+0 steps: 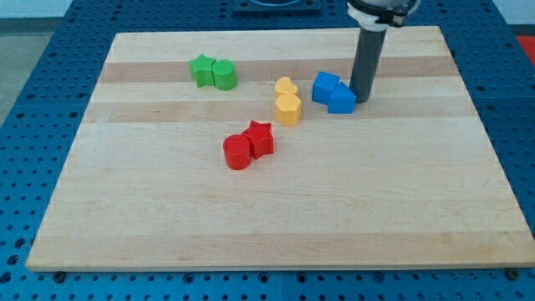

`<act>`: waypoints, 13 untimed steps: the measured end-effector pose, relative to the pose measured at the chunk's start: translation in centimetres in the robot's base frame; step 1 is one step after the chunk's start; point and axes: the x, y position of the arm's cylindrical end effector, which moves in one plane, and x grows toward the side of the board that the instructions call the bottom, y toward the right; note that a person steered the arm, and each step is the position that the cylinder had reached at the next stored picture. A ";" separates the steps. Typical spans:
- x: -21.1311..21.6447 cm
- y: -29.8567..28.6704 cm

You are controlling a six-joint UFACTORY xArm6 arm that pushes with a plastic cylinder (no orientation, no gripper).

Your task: Move the yellow blocks to the left of the blue blocks

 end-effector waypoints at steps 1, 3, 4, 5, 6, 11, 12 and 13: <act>0.0 0.0; 0.8 0.6; 2.7 1.2; 6.0 1.2; 9.6 0.4; 5.8 -9.9; 5.4 -11.4; 4.2 -11.8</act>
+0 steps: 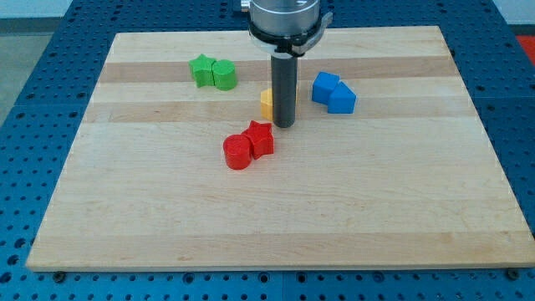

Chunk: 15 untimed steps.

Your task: Move the yellow blocks to the left of the blue blocks

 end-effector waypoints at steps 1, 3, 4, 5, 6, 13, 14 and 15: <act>-0.7 0.0; -0.8 -0.2; 0.4 -0.6; 1.4 -3.4; 1.4 -5.8; -1.8 -4.6; -2.6 -4.5; -3.1 -4.5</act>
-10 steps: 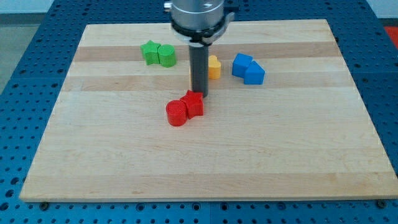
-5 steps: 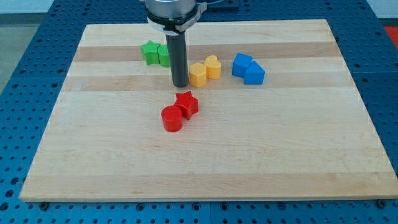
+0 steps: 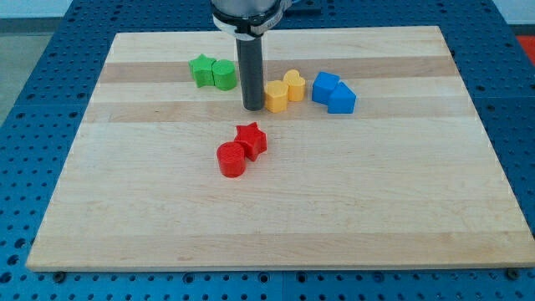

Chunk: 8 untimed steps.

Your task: Move the yellow blocks to the left of the blue blocks

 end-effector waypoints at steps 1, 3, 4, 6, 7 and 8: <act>0.0 0.0; 0.0 1.0; 0.0 1.0; 0.0 1.3; 0.0 2.0; 0.0 2.3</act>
